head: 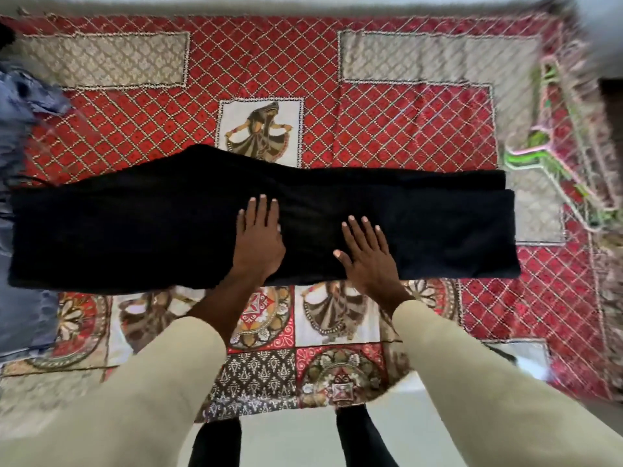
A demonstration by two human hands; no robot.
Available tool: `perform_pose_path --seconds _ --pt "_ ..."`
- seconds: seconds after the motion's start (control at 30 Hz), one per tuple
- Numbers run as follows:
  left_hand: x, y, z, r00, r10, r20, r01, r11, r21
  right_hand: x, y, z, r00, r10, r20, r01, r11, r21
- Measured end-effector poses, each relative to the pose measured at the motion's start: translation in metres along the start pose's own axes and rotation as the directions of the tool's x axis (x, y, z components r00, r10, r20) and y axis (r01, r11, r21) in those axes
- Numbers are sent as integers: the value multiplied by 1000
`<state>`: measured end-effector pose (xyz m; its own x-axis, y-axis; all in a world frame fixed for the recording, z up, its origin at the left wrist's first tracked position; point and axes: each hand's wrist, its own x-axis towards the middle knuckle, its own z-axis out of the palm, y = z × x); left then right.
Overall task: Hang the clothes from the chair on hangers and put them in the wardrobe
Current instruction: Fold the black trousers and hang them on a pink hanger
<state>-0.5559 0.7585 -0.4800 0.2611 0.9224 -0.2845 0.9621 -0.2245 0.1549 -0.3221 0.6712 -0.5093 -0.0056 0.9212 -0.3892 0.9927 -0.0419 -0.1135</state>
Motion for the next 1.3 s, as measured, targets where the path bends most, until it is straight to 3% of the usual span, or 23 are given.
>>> perform_pose_path --seconds 0.07,0.17,0.2,0.27,0.33,0.37,0.47,0.53,0.6,0.73,0.87,0.93,1.03,1.07,1.13,1.2,1.23,1.3 --pt "5 84 14 989 123 80 -114 987 -115 -14 52 -1 999 35 -5 -35 999 17" --pt "11 171 35 984 25 178 -7 995 -98 -37 131 -7 986 99 -134 -95 995 41" --pt "14 188 38 989 -30 145 45 995 -95 -43 155 -13 969 155 -193 -140 986 89" --pt "21 210 37 999 -41 0 41 995 -96 -47 197 -29 874 414 -255 -329 889 319" --pt "35 224 33 994 51 -93 -55 998 -38 -40 231 -45 764 621 -177 -432 696 574" --pt "45 229 29 992 79 -97 -80 997 -4 -32 245 -51 752 645 -135 -421 627 656" --pt "76 233 12 998 32 -51 -30 998 54 -7 273 -65 754 657 9 -482 542 688" --pt "88 230 7 999 0 -49 6 994 111 2 281 -70 699 710 84 -545 453 706" --pt "93 226 5 995 -3 -96 17 989 146 4 283 -74 656 751 75 -506 363 783" --pt "98 228 2 948 -95 -303 110 993 34 7 274 -81 633 737 -236 -336 536 774" --pt "114 230 2 932 -118 -344 112 993 -36 19 266 -84 629 652 -422 -330 716 615" --pt "121 234 0 941 -142 -307 115 988 -105 26 269 -87 644 661 -385 -326 692 644" --pt "121 237 6 952 -186 -242 116 954 -277 38 275 -91 742 623 -249 -314 650 692" --pt "120 236 10 960 -171 -223 87 935 -343 42 277 -92 745 624 -237 -315 642 699" --pt "112 236 19 976 -91 -196 4 914 -405 49 282 -91 685 700 -203 -431 614 661" --pt "95 232 35 988 18 -151 -71 933 -352 50 267 -90 611 743 -274 -559 649 516" --pt "83 230 43 992 73 -105 -98 960 -263 49 252 -88 666 653 -361 -476 745 468" --pt "64 228 60 992 129 -3 -129 990 -59 43 216 -68 882 216 -419 -84 947 311"
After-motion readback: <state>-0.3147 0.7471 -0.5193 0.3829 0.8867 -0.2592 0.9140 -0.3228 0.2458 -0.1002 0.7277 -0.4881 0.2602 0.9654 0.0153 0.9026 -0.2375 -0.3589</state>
